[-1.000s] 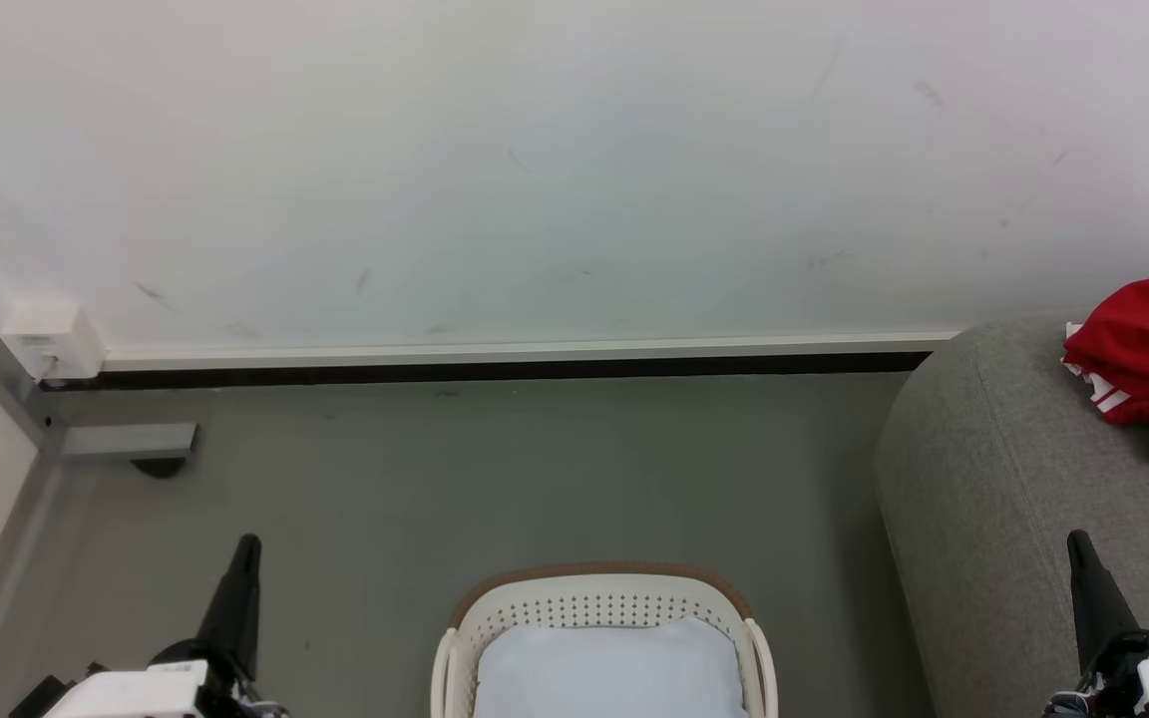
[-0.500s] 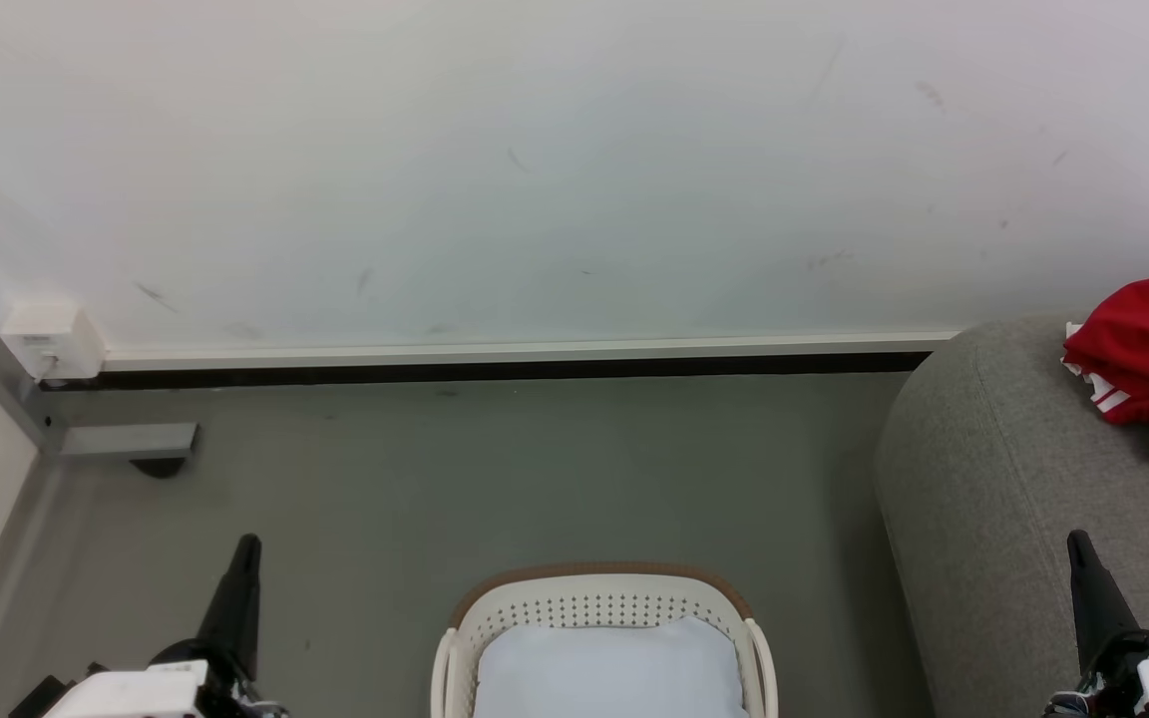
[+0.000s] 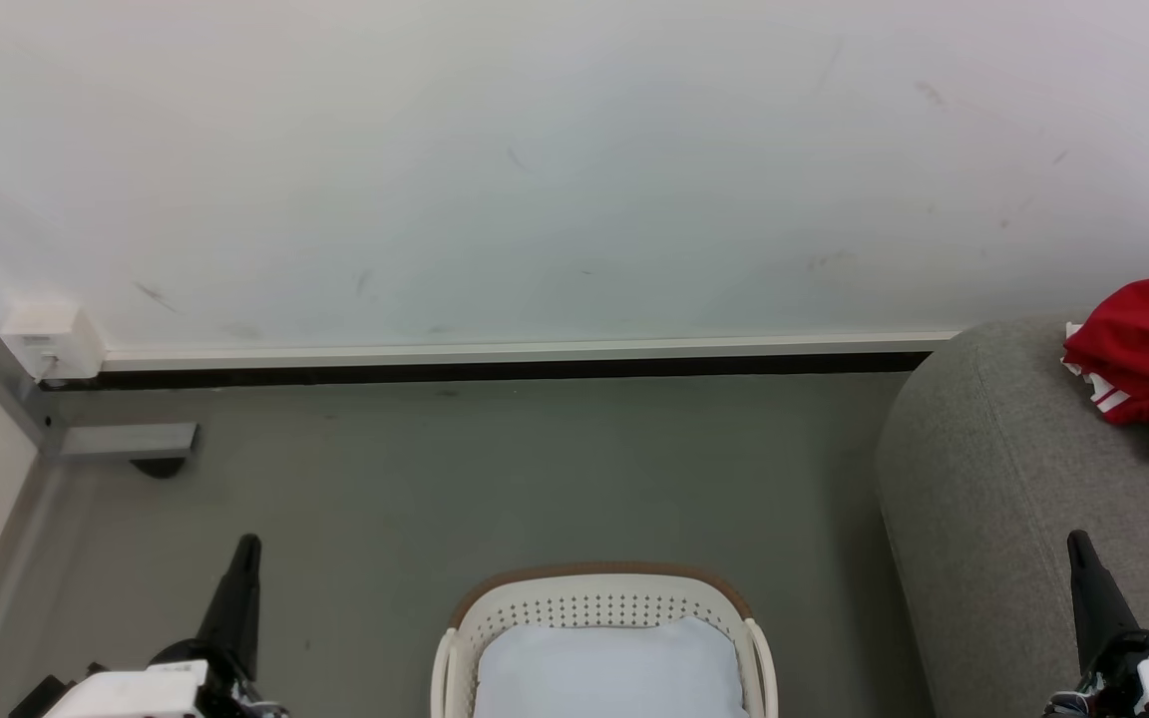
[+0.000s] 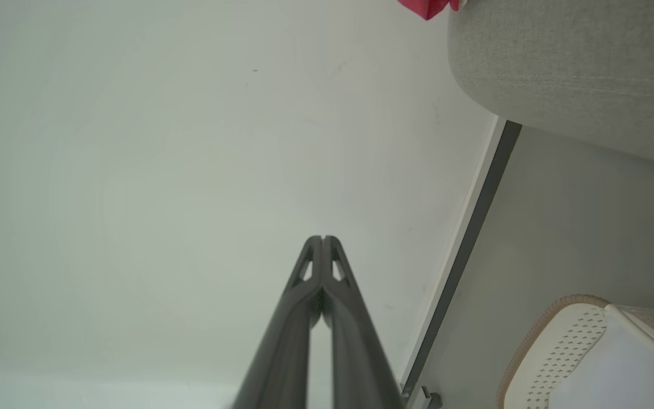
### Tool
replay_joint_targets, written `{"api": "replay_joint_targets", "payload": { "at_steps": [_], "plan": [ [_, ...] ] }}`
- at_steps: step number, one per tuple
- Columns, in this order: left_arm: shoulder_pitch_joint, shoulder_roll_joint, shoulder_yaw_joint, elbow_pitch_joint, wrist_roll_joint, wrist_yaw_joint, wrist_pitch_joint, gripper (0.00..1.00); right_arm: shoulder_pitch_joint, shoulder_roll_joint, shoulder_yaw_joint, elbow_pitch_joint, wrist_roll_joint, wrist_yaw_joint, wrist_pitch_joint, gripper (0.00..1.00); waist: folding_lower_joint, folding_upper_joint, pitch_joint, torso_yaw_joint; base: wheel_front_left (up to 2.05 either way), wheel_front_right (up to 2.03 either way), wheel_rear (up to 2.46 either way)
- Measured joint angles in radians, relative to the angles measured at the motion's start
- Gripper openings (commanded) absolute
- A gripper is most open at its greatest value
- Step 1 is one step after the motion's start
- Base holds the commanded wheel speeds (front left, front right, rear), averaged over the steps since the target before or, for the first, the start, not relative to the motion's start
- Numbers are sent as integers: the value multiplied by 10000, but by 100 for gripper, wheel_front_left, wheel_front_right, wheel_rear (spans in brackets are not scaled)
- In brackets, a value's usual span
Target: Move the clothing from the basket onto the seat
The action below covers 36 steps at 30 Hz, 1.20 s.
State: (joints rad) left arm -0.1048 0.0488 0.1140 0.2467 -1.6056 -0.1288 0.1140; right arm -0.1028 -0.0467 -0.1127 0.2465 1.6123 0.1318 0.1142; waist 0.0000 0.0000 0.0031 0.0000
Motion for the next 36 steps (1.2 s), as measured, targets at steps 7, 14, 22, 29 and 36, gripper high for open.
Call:
{"api": "replay_joint_targets", "payload": {
  "at_steps": [7, 14, 22, 29, 36],
  "plan": [
    [0, 0, 0, 0, 0, 0, 0, 0, 0, 0, 0, 0, 0, 0, 0, 0, 0, 0, 0, 0, 0, 0, 0],
    [0, 0, 0, 0, 0, 0, 0, 0, 0, 0, 0, 0, 0, 0, 0, 0, 0, 0, 0, 0, 0, 0, 0],
    [0, 0, 0, 0, 0, 0, 0, 0, 0, 0, 0, 0, 0, 0, 0, 0, 0, 0, 0, 0, 0, 0, 0],
    [0, 0, -2, 0, 0, 0, 2, 0, 0, 0, 0, 0, 0, 0, 0, 0, 0, 0, 0, 0, 0, 0, 0],
    [0, 0, -2, 0, 0, 0, 0, 0, -1, 0, 0, 0, 0, 0, 0, 0, 0, 0, 0, 0, 0, 0, 0]
  ]
}}
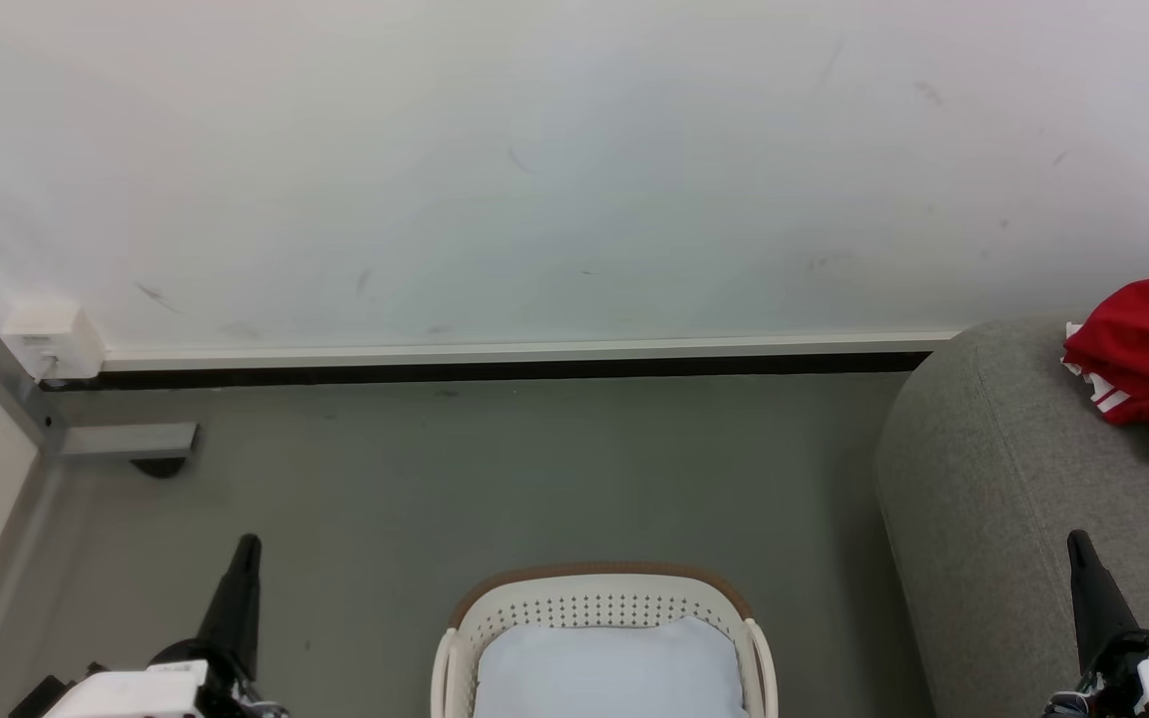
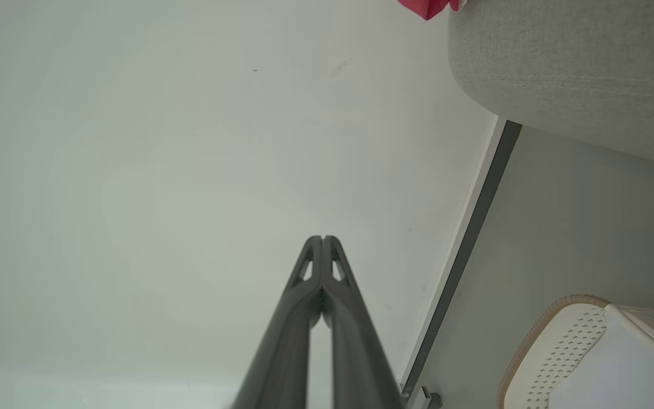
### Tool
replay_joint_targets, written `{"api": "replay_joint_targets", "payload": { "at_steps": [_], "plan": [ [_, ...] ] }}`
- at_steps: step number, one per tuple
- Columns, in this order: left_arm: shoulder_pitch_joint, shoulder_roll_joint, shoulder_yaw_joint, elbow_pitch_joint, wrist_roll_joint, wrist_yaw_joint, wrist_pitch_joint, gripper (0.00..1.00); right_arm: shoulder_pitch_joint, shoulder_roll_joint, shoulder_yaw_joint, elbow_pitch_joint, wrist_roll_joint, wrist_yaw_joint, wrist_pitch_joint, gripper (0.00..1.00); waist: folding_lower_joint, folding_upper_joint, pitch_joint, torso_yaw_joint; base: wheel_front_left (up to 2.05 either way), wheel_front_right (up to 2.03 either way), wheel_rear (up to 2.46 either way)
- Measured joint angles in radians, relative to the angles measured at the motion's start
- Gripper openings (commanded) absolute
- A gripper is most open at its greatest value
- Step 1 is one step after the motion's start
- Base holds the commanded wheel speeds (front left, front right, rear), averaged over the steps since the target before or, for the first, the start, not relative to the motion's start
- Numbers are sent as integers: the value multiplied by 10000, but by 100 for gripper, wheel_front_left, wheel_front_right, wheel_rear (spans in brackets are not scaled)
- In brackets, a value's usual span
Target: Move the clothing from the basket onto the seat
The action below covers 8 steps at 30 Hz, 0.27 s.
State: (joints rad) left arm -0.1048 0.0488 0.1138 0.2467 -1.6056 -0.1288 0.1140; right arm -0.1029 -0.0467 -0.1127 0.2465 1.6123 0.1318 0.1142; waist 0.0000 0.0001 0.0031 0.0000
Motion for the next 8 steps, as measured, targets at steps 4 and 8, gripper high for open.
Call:
{"api": "replay_joint_targets", "payload": {
  "at_steps": [4, 8],
  "plan": [
    [0, 0, 0, 0, 0, 0, 0, 0, 0, 0, 0, 0, 0, 0, 0, 0, 0, 0, 0, 0, 0, 0, 0],
    [0, 0, 0, 0, 0, 0, 0, 0, 0, 0, 0, 0, 0, 0, 0, 0, 0, 0, 0, 0, 0, 0, 0]
  ]
}}
